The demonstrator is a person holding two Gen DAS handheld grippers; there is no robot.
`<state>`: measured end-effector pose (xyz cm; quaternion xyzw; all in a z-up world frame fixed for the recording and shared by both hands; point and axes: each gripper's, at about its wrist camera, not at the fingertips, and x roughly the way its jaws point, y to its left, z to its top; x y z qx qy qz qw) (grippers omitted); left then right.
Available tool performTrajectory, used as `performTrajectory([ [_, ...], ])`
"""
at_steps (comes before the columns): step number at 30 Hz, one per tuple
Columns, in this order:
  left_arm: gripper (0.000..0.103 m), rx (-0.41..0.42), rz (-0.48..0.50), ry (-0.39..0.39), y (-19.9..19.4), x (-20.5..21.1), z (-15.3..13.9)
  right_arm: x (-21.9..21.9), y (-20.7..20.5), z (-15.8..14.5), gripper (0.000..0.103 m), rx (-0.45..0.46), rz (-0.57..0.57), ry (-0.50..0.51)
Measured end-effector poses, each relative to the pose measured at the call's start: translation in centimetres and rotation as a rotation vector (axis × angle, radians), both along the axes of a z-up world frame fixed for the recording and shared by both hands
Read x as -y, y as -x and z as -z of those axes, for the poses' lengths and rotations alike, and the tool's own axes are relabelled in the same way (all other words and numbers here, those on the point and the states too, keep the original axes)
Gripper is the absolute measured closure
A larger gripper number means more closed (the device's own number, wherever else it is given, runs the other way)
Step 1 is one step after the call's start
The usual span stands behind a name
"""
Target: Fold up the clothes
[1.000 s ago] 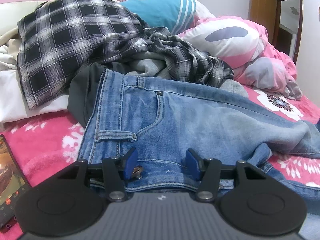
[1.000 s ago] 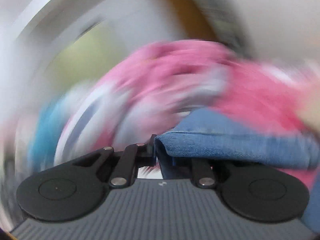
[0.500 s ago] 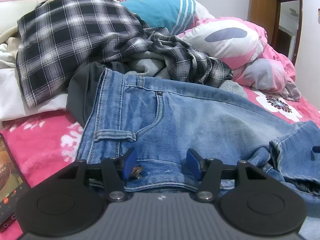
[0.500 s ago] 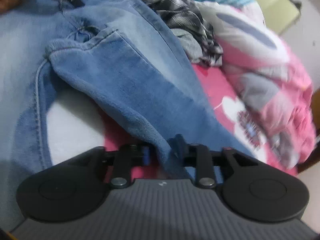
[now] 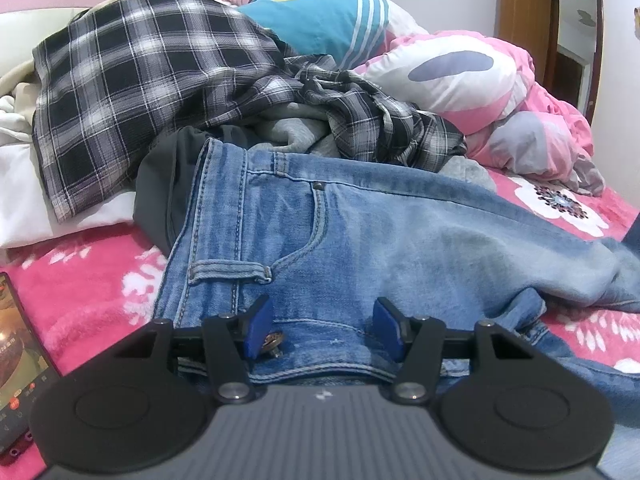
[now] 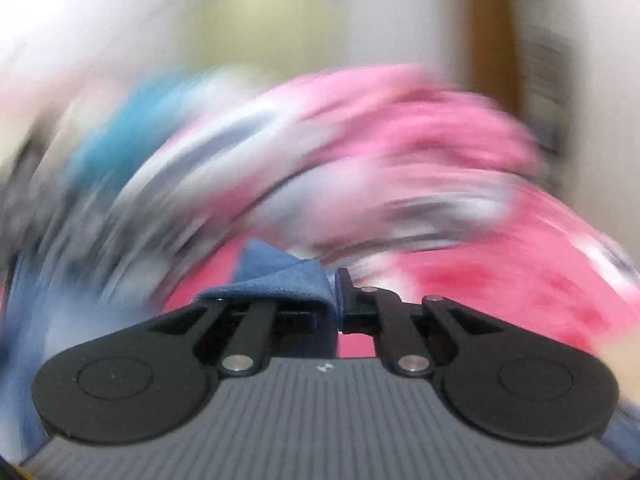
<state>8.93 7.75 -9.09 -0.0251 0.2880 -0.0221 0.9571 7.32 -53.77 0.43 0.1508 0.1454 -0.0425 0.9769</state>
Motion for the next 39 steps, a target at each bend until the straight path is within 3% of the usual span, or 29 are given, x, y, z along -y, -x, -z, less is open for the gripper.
performTrajectory([
  [2,0.046,-0.002,0.000,-0.005,0.0,0.1,0.0,7.3,1.7,2.5,0.083,-0.014,0.158,-0.219],
  [3,0.046,-0.004,0.002,-0.008,0.0,0.1,0.0,10.3,2.5,4.6,0.068,-0.038,0.224,-0.338],
  [4,0.046,-0.006,0.004,-0.011,0.0,0.2,0.1,13.4,3.2,6.6,0.064,-0.061,0.290,-0.456],
  [5,0.046,-0.008,0.005,-0.017,-0.1,0.3,0.1,15.3,4.1,8.8,0.067,-0.076,0.352,-0.558],
  [6,0.046,-0.010,0.006,-0.022,-0.1,0.3,0.1,16.1,4.8,10.1,0.078,-0.054,0.391,-0.621],
  [8,0.046,-0.012,0.006,-0.031,-0.1,0.5,0.1,16.9,6.2,11.8,0.080,0.023,0.437,-0.724],
  [10,0.046,-0.014,0.005,-0.038,-0.2,0.6,0.2,17.0,7.1,11.5,0.077,0.081,0.465,-0.733],
  [13,0.046,-0.014,0.006,-0.039,-0.2,0.6,0.2,17.6,7.9,10.0,0.074,0.071,0.544,-0.658],
  [19,0.046,-0.014,0.008,-0.043,-0.2,0.6,0.2,16.9,11.4,7.4,0.071,0.156,0.794,-0.521],
  [20,0.046,-0.015,0.008,-0.044,-0.2,0.6,0.2,16.0,11.1,6.7,0.071,0.162,0.779,-0.476],
  [23,0.046,-0.016,0.007,-0.052,-0.2,0.8,0.2,12.3,9.0,4.7,0.071,0.113,0.570,-0.342],
  [26,0.046,-0.016,0.006,-0.058,-0.2,0.9,0.1,5.5,3.6,3.3,0.071,-0.042,0.204,-0.199],
  [29,0.046,-0.015,0.003,-0.055,-0.2,0.9,0.2,-3.5,-1.4,3.8,0.072,-0.197,-0.211,-0.068],
  [32,0.046,-0.016,0.004,-0.052,-0.2,0.8,0.1,-11.7,-4.2,5.8,0.072,-0.283,-0.461,0.095],
  [34,0.046,-0.015,0.005,-0.039,-0.2,0.6,0.1,-13.9,-6.7,7.9,0.072,-0.359,-0.515,0.155],
  [36,0.046,-0.013,0.008,-0.019,-0.2,0.3,0.2,-13.0,-8.7,10.2,0.075,-0.439,-0.431,0.218],
  [38,0.045,-0.011,0.013,0.005,-0.1,-0.1,0.2,-9.5,-9.6,10.9,0.081,-0.416,-0.362,0.117],
  [39,0.045,-0.010,0.015,0.017,-0.1,-0.2,0.2,-7.8,-10.2,11.0,0.091,-0.418,-0.310,0.053],
])
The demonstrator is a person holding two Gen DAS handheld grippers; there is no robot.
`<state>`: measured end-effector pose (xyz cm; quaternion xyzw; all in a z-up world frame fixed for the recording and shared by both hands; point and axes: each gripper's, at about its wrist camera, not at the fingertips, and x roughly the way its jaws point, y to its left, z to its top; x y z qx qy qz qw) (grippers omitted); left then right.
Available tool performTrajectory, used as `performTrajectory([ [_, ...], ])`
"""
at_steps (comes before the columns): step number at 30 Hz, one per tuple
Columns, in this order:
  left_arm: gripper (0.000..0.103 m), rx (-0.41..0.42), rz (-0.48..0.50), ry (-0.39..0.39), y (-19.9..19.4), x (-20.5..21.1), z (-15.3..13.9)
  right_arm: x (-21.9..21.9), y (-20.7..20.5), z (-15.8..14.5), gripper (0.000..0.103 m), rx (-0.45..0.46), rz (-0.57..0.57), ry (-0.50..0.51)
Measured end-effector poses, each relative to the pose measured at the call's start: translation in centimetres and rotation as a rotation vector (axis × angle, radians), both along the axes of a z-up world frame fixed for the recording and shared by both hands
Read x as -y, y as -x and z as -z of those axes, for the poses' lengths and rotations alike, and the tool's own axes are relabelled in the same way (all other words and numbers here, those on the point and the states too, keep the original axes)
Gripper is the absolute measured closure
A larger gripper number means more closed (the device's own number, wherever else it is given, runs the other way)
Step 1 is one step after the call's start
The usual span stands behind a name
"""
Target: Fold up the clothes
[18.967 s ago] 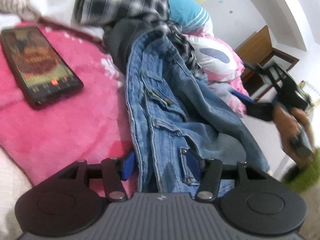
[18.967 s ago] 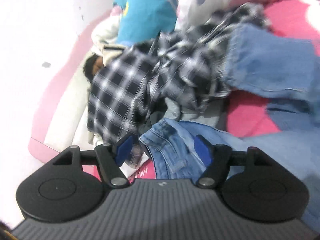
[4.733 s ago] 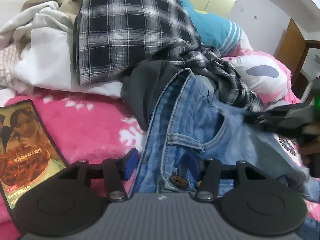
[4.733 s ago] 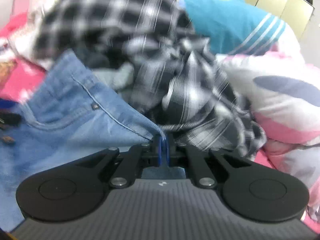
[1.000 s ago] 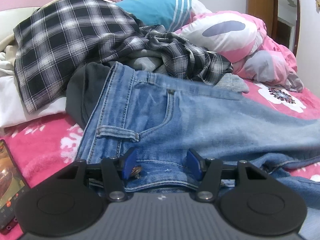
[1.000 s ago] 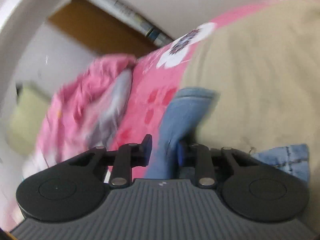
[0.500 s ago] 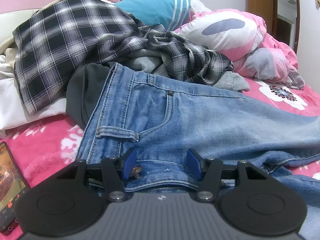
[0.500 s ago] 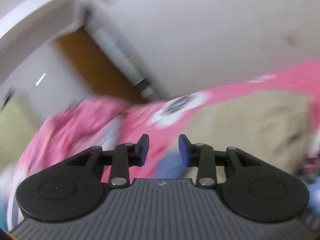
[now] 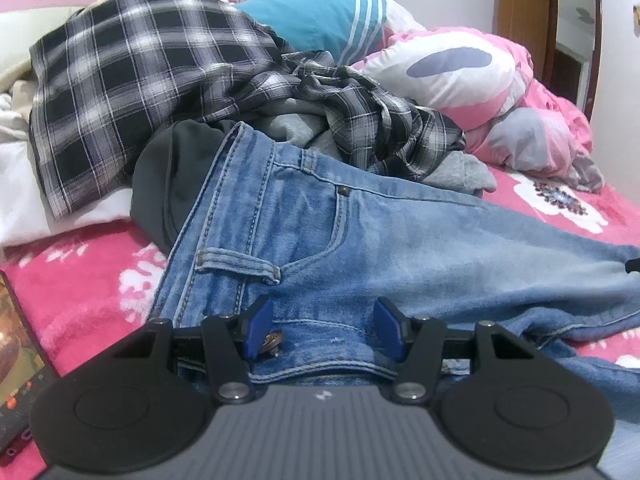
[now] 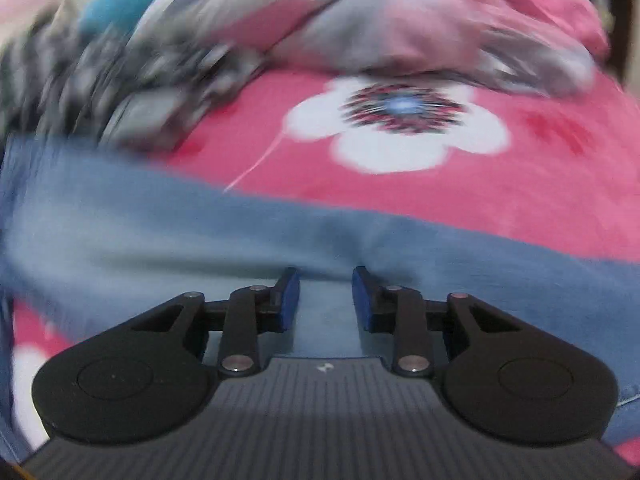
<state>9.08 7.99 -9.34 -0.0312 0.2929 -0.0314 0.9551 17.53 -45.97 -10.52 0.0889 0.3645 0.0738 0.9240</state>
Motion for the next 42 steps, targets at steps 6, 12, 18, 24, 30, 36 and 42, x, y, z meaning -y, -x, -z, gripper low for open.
performTrajectory([
  [6,0.043,0.003,0.006,0.041,0.1,-0.5,-0.1,0.0,-1.3,-2.5,0.087,0.037,0.173,0.182],
  [12,0.040,0.011,-0.019,0.025,-0.3,-0.5,-0.9,-8.9,0.3,-5.8,0.084,0.045,-0.197,0.018],
  [18,0.040,-0.027,-0.038,-0.016,-2.7,-0.1,-0.9,-19.1,-4.1,-0.1,0.081,-0.101,-0.356,0.157],
  [24,0.040,-0.039,-0.052,-0.001,-3.8,-0.3,-0.7,-19.4,-7.9,-0.7,0.081,-0.066,-0.203,0.074],
  [30,0.040,-0.055,-0.060,-0.006,-4.7,-0.1,-0.5,-21.4,-5.8,-4.2,0.080,-0.071,-0.356,-0.055],
  [36,0.040,-0.067,-0.064,-0.029,-5.2,0.3,-0.4,-26.2,-10.7,0.0,0.084,-0.110,-0.346,0.025],
  [42,0.040,-0.065,-0.065,-0.022,-5.1,0.2,-0.5,-26.4,-12.6,-1.9,0.081,-0.085,-0.210,-0.034],
])
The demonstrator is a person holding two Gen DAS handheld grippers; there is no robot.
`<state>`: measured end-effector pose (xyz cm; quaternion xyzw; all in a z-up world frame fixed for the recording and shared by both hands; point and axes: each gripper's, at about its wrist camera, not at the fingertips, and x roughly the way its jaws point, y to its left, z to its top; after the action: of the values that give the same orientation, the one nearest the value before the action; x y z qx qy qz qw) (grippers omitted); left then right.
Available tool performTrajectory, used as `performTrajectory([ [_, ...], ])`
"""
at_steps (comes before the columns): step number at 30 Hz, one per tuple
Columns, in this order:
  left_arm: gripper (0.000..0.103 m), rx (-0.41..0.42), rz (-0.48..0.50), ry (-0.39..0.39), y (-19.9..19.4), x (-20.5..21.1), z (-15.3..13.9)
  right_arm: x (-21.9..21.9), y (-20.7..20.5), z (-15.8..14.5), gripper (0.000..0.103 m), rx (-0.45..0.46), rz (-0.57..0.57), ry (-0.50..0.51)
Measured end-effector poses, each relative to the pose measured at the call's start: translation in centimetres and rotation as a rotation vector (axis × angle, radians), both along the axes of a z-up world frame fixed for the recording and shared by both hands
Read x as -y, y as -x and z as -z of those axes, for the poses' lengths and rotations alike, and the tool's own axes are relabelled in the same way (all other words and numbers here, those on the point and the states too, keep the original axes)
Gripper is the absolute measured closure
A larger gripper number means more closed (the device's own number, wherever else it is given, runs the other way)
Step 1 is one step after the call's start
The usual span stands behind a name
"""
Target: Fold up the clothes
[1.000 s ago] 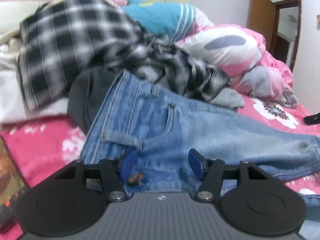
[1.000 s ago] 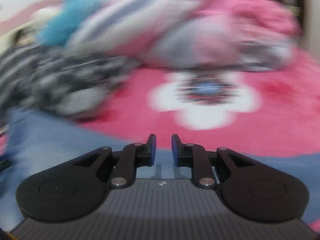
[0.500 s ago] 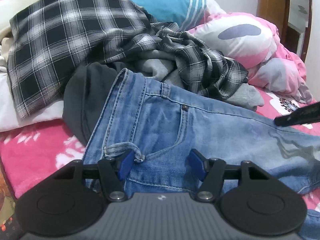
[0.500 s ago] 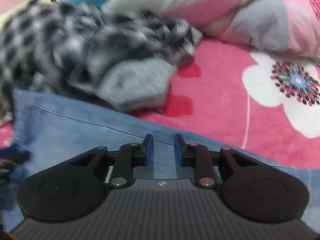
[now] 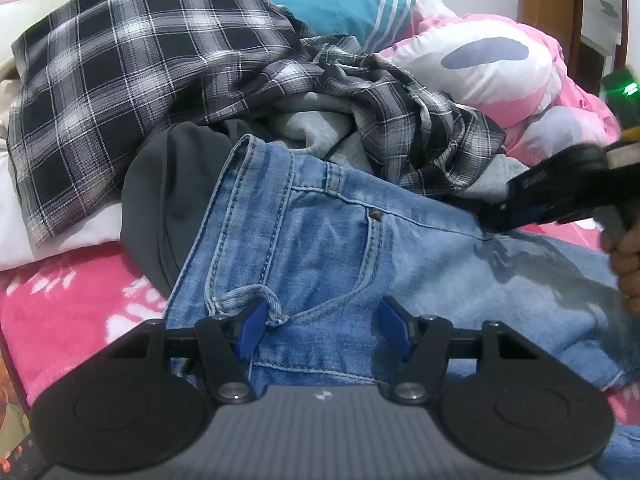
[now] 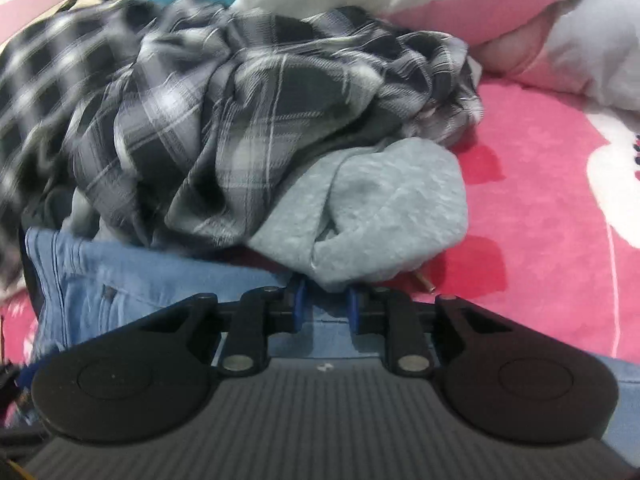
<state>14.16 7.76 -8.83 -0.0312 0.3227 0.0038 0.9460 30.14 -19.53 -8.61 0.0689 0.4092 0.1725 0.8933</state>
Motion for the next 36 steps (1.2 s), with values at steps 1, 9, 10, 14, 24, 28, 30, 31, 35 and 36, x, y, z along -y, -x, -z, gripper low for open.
performTrajectory([
  [1,0.040,0.001,0.000,0.004,0.0,-0.1,0.0,-0.1,0.8,-0.9,0.081,0.018,-0.011,-0.005],
  [9,0.040,0.002,-0.001,0.000,0.1,0.0,0.1,-6.3,2.0,-1.0,0.081,-0.037,-0.223,0.000],
  [10,0.040,0.001,0.000,0.001,0.1,0.0,0.1,-7.4,1.4,-0.1,0.082,-0.049,-0.235,0.019],
  [14,0.039,0.001,0.001,0.002,0.0,0.0,0.2,-6.9,0.3,-0.6,0.085,-0.039,-0.172,-0.056],
  [24,0.039,0.002,-0.001,0.005,0.2,-0.3,0.5,9.7,9.6,-5.2,0.075,0.040,0.198,-0.028],
  [28,0.034,0.004,0.011,0.021,0.2,-0.5,0.2,19.0,13.6,-3.1,0.074,-0.004,0.589,0.077],
  [30,0.029,0.012,0.021,0.050,0.4,-0.8,0.0,21.6,17.7,-4.5,0.074,0.079,0.663,-0.029],
  [31,0.028,0.017,0.018,0.073,0.6,-1.1,-0.3,22.3,19.6,-5.3,0.074,0.127,0.675,-0.083],
  [35,0.023,0.079,-0.009,0.120,2.8,-2.2,-2.6,24.3,27.3,-8.3,0.071,0.253,0.716,-0.184],
  [36,0.022,0.102,-0.008,0.128,3.5,-2.4,-3.3,24.7,28.9,-8.7,0.070,0.261,0.727,-0.191],
])
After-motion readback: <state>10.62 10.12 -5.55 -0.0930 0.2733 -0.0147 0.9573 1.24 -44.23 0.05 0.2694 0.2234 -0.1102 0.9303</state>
